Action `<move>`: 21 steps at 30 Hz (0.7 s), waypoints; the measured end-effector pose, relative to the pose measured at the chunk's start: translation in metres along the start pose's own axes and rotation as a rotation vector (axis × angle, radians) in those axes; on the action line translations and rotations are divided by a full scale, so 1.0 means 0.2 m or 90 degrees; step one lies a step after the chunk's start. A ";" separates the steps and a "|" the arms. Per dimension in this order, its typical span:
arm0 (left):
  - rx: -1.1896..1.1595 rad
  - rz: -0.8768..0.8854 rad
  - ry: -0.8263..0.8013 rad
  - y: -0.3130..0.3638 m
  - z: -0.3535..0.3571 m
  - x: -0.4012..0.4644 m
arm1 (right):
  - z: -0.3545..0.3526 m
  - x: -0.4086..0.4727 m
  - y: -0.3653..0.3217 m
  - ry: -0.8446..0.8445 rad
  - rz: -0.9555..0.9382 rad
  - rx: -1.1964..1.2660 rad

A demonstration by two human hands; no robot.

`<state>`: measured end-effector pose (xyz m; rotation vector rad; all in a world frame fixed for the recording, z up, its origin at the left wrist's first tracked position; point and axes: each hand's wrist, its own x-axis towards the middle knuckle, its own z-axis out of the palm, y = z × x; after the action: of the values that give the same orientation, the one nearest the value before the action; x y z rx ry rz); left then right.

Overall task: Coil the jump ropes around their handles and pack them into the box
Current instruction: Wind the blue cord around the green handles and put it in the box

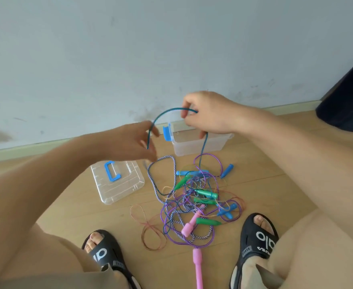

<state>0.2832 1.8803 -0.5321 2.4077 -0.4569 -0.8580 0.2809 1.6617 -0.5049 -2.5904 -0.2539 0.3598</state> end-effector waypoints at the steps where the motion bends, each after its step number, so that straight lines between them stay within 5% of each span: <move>1: -0.077 0.050 0.014 0.04 0.02 0.00 | 0.00 -0.01 -0.04 0.001 -0.030 0.088; 5: -0.197 0.178 0.122 0.14 0.02 0.02 | -0.01 -0.02 -0.08 -0.004 -0.104 0.134; 11: -0.260 0.132 0.167 0.09 -0.07 -0.03 | 0.02 0.06 0.16 -0.114 0.035 -0.112; 13: -0.174 0.071 0.141 0.03 -0.10 -0.03 | 0.02 0.08 0.22 -0.109 0.057 -0.138; 17: 0.037 -0.026 -0.108 -0.03 -0.01 -0.03 | 0.01 0.11 0.15 0.010 0.004 0.028; 21: -0.180 0.101 0.023 0.09 0.02 0.00 | -0.01 0.03 0.00 0.054 -0.113 0.222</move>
<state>0.2787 1.8640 -0.5248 2.0953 -0.4720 -0.7525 0.2866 1.6624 -0.5053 -2.2156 -0.3551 0.2082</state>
